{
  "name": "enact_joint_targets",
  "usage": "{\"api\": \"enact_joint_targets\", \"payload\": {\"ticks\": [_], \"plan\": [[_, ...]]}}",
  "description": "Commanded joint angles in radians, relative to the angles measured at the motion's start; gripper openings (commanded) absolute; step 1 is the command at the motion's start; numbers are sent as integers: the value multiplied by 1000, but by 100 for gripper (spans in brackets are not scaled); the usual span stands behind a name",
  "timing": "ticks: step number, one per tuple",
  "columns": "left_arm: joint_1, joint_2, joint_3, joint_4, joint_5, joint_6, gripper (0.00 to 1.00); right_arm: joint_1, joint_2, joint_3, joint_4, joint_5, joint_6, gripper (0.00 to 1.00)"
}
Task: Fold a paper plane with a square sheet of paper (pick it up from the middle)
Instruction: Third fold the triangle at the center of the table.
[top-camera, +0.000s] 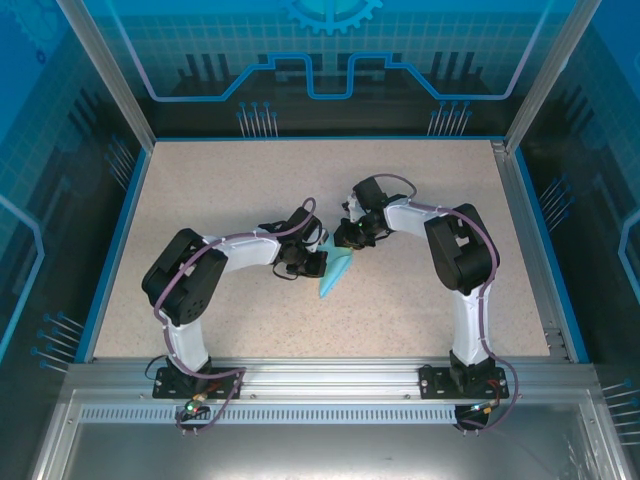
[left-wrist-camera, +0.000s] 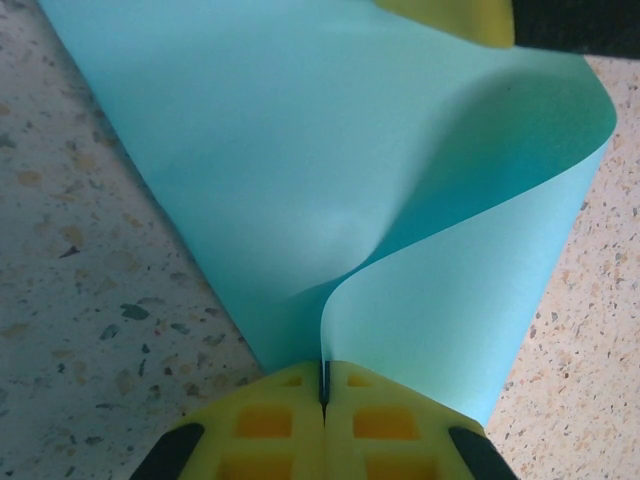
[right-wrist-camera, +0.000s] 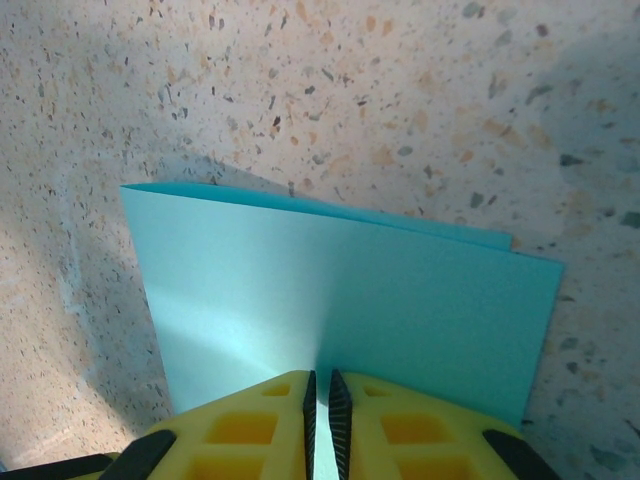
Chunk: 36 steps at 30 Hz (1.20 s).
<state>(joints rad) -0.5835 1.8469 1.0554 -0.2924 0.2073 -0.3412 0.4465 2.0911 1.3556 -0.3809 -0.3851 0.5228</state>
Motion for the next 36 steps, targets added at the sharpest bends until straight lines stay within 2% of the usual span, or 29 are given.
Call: {"api": "enact_joint_targets", "payload": {"ticks": [1, 8, 14, 18, 20, 23, 27, 31, 36], "plan": [[8, 38, -20, 19, 9, 17, 4, 24, 34, -45, -89, 33, 8, 18], [9, 42, -30, 12, 3, 20, 4, 10, -23, -31, -80, 19, 24, 22], [9, 43, -22, 7, 3, 25, 3, -44, -175, -77, -16, -21, 47, 31], [8, 49, -16, 7, 8, 26, 3, -56, -264, -155, 35, -35, 63, 32], [7, 52, -11, 5, 12, 29, 3, -53, -321, -233, 93, -37, 93, 26], [9, 54, -8, 0, 13, 34, 3, -43, -420, -384, 234, -66, 168, 12], [9, 57, -3, -9, 12, 41, 3, 34, -517, -557, 422, -87, 255, 2], [8, 51, -6, -10, 11, 45, 3, 143, -553, -631, 492, -16, 328, 0], [8, 60, -5, -9, 11, 46, 3, 258, -502, -657, 596, 27, 391, 0]]}}
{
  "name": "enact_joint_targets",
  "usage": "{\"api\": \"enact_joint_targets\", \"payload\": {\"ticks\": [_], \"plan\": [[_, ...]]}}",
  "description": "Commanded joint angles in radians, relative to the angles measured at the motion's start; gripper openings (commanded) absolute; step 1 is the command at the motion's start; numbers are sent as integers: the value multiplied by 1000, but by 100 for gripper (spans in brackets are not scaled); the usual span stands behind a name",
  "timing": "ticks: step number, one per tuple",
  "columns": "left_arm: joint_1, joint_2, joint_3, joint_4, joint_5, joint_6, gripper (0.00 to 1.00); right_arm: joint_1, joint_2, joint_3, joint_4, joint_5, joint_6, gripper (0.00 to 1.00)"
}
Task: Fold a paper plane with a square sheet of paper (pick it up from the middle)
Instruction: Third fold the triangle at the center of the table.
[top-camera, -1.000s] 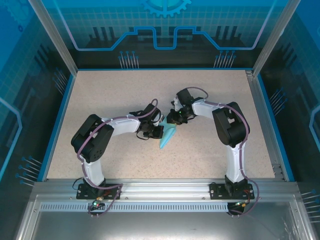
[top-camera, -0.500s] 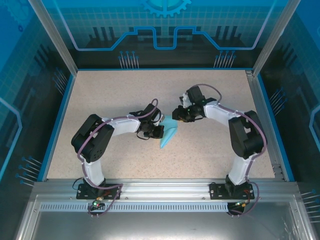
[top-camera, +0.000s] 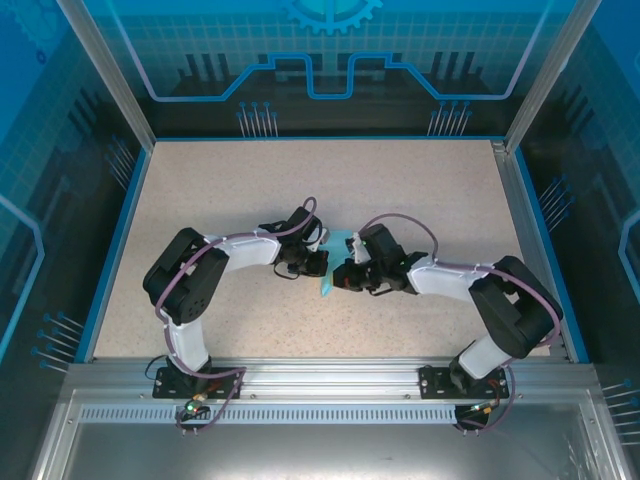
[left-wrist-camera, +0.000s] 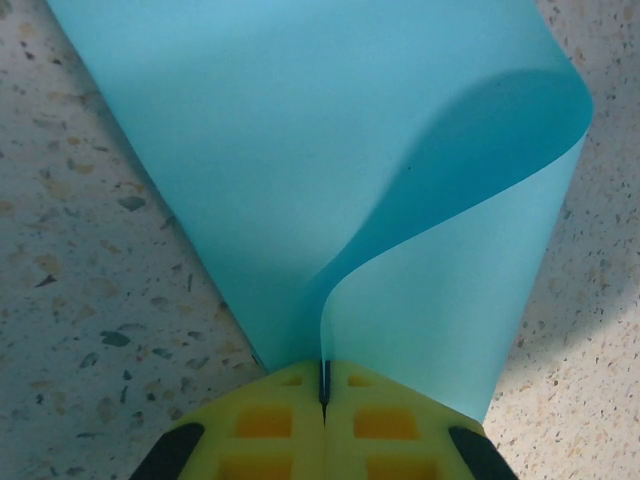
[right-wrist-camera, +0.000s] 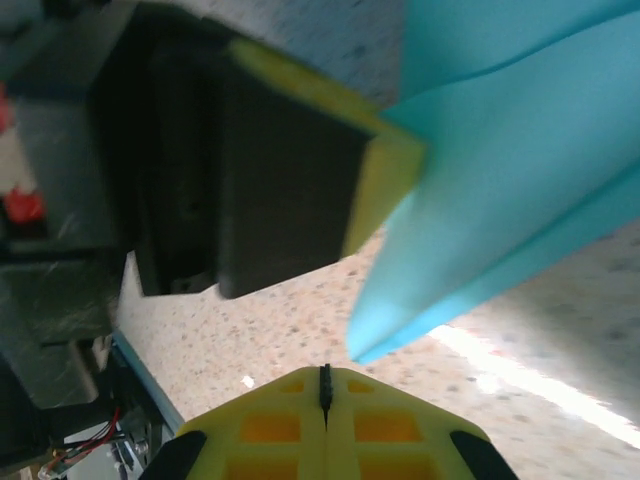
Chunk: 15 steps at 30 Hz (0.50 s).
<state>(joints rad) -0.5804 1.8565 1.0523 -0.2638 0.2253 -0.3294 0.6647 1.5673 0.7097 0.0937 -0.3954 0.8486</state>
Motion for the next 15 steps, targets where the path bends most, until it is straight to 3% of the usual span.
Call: {"api": "enact_joint_targets", "payload": {"ticks": [1, 15], "plan": [[6, 50, -2, -37, -6, 34, 3, 55, 39, -15, 146, 41, 79, 0], [5, 52, -5, -36, -7, 38, 3, 79, 134, -52, 259, 54, 118, 0]]}}
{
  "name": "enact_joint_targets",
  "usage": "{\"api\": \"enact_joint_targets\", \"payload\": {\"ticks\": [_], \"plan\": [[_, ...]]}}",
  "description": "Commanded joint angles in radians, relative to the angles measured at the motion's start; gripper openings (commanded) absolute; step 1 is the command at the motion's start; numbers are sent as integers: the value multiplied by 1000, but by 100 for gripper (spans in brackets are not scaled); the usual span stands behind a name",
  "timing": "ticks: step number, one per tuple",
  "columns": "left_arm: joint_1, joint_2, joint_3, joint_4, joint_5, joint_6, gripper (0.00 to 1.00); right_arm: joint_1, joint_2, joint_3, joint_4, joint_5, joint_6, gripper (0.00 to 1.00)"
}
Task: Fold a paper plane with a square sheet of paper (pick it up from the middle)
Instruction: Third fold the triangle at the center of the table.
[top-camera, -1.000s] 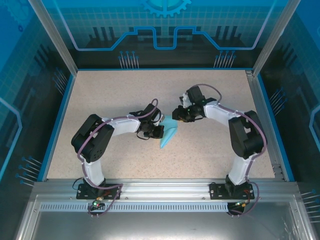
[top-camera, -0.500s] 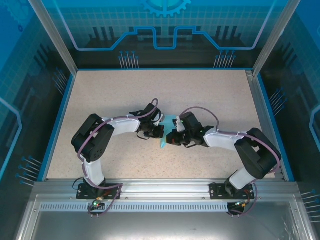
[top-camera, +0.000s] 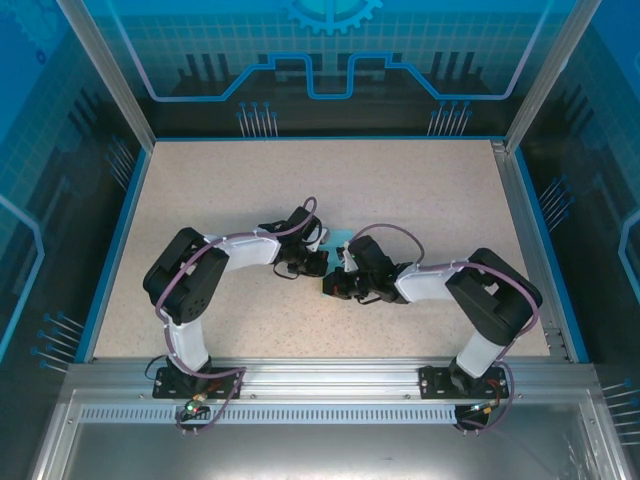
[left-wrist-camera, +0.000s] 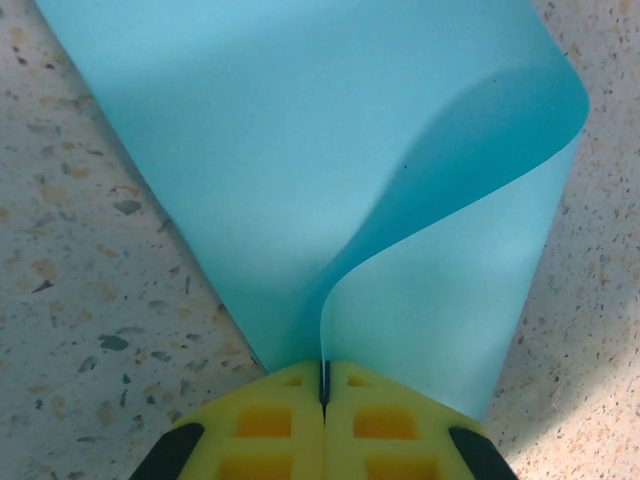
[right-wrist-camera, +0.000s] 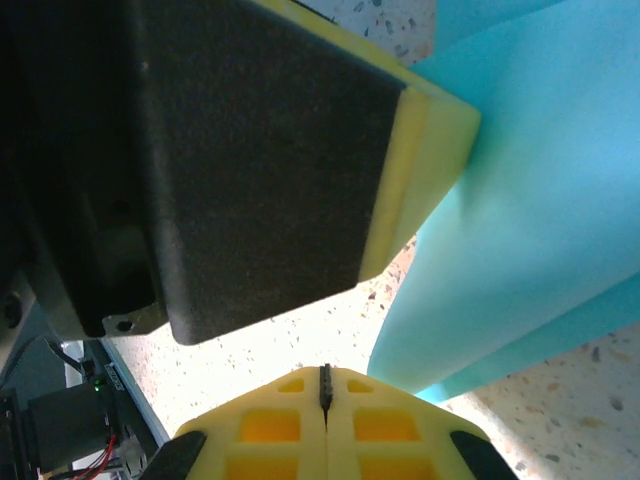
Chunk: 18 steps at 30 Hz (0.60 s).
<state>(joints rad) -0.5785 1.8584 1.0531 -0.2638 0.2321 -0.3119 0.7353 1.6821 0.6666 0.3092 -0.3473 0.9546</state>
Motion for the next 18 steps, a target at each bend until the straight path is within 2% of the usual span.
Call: {"api": "enact_joint_targets", "payload": {"ticks": [1, 18], "plan": [[3, 51, -5, -35, -12, 20, 3, 9, 26, -11, 49, 7, 15, 0], [3, 50, -1, -43, -12, 21, 3, -1, 103, -32, 106, 5, 27, 0]]}}
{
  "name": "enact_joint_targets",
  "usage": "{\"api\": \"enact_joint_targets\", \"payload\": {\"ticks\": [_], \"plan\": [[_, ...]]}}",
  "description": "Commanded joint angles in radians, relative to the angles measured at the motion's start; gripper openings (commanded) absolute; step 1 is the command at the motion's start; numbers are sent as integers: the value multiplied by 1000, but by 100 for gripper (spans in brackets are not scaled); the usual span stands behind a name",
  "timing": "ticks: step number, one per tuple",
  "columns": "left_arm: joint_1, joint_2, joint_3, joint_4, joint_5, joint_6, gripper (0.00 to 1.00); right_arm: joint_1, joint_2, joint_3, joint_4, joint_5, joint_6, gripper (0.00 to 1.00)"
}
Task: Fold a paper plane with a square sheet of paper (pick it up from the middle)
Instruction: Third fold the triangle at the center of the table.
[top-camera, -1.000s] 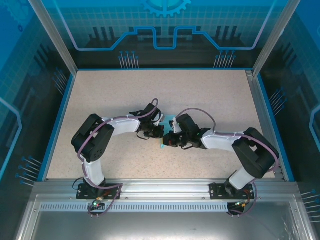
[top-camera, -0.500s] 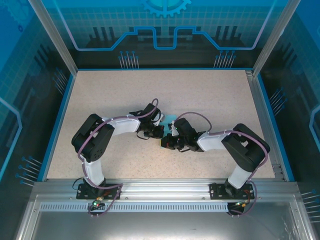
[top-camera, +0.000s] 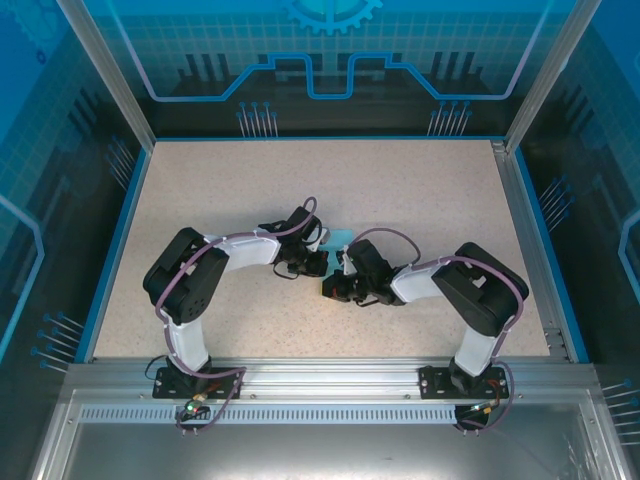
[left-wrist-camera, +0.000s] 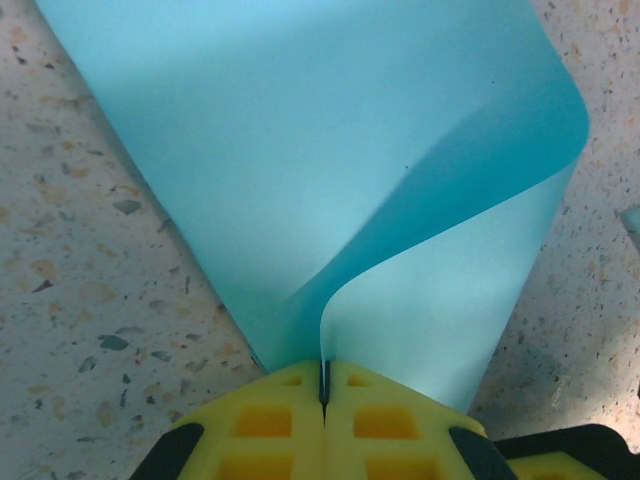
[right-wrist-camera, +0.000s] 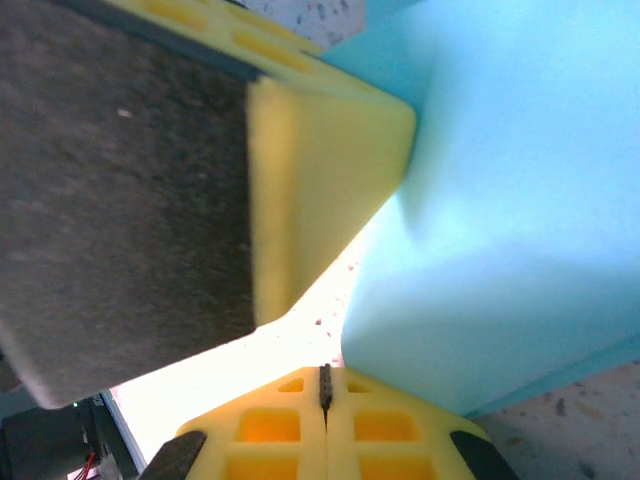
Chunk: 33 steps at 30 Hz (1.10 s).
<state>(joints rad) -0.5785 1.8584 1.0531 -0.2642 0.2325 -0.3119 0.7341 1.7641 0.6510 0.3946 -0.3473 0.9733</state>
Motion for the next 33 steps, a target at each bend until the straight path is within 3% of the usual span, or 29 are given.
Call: {"api": "enact_joint_targets", "payload": {"ticks": [1, 8, 18, 33], "plan": [[3, 50, -4, -41, -13, 20, 3, -1, 25, -15, 16, 7, 6, 0], [4, 55, -1, -41, -10, 20, 3, -7, 38, -15, 13, -11, 9, 1], [3, 53, 3, -46, -13, 23, 3, -79, -147, -30, -68, -19, -43, 4], [3, 49, 8, -53, -16, 23, 3, -124, -55, 2, -2, -80, -34, 4]]}}
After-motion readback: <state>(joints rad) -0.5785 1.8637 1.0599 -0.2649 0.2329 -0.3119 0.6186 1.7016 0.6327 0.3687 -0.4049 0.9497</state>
